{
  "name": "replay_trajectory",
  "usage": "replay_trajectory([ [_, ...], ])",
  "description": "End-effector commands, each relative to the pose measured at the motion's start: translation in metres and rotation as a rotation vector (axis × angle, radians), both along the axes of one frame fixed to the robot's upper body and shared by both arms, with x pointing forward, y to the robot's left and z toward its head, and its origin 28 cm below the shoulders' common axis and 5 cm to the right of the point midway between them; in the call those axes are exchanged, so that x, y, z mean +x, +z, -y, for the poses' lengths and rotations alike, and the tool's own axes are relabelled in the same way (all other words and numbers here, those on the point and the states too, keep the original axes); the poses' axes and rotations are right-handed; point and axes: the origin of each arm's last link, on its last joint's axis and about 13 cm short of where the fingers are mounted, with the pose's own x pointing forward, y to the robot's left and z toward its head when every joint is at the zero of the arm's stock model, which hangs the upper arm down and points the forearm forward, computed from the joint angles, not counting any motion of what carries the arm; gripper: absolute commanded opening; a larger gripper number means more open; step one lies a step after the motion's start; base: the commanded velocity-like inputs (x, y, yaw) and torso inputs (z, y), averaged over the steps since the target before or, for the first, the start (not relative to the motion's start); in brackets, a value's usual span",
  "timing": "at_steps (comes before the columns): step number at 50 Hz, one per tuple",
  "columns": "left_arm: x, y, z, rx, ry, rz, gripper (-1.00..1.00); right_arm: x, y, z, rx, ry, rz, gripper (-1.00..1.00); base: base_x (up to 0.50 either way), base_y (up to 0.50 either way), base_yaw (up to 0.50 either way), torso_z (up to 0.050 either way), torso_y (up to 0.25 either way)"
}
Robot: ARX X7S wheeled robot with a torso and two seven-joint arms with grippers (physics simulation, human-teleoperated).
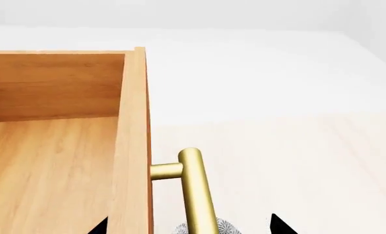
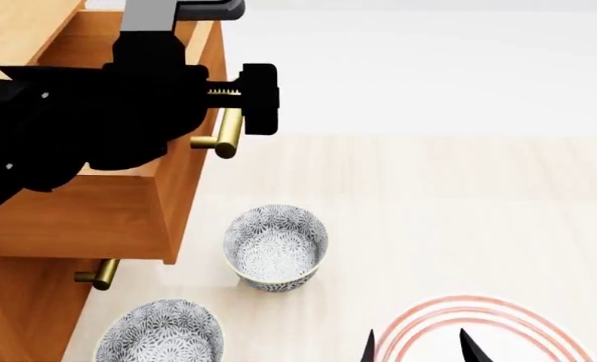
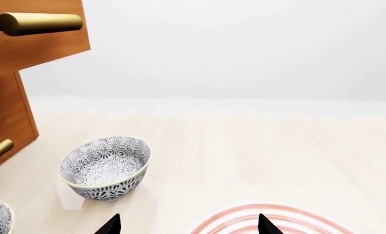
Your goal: Open the top drawer of the cabinet.
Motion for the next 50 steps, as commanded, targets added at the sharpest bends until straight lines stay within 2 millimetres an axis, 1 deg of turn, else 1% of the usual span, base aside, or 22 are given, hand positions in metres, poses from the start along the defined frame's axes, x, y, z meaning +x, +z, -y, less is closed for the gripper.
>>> replay_trajectory([
  [1, -0.044, 0.006, 0.067, -0.278, -0.4, -0.147, 1.0, 0.0, 0.0, -0.001, -0.004, 0.006, -0.004, 1.0, 0.0, 0.0, 0.0, 0.0, 0.0],
  [10, -0.045, 0.005, 0.068, -0.279, -0.402, -0.149, 1.0, 0.0, -0.001, -0.001, -0.004, 0.007, -0.005, 1.0, 0.0, 0.0, 0.0, 0.0, 0.004],
  [24, -0.052, 0.004, 0.074, -0.288, -0.423, -0.158, 1.0, -0.002, -0.001, 0.0, -0.003, 0.005, -0.006, 1.0, 0.0, 0.0, 0.0, 0.0, 0.003],
  [32, -0.06, 0.003, 0.082, -0.297, -0.444, -0.169, 1.0, -0.002, 0.0, -0.001, 0.001, 0.01, -0.005, 1.0, 0.0, 0.0, 0.0, 0.0, 0.003],
  [39, -0.07, -0.002, 0.089, -0.288, -0.455, -0.183, 1.0, -0.003, -0.003, -0.001, 0.009, 0.015, -0.007, 1.0, 0.0, 0.0, 0.0, 0.0, 0.003],
  [46, -0.077, -0.007, 0.094, -0.292, -0.465, -0.206, 1.0, -0.002, -0.002, 0.0, 0.003, 0.015, -0.013, 1.0, 0.0, 0.0, 0.0, 0.0, 0.002],
  [50, -0.082, -0.005, 0.096, -0.285, -0.486, -0.206, 1.0, -0.002, -0.005, 0.0, -0.002, 0.018, -0.021, 1.0, 0.0, 0.0, 0.0, 0.0, 0.003],
])
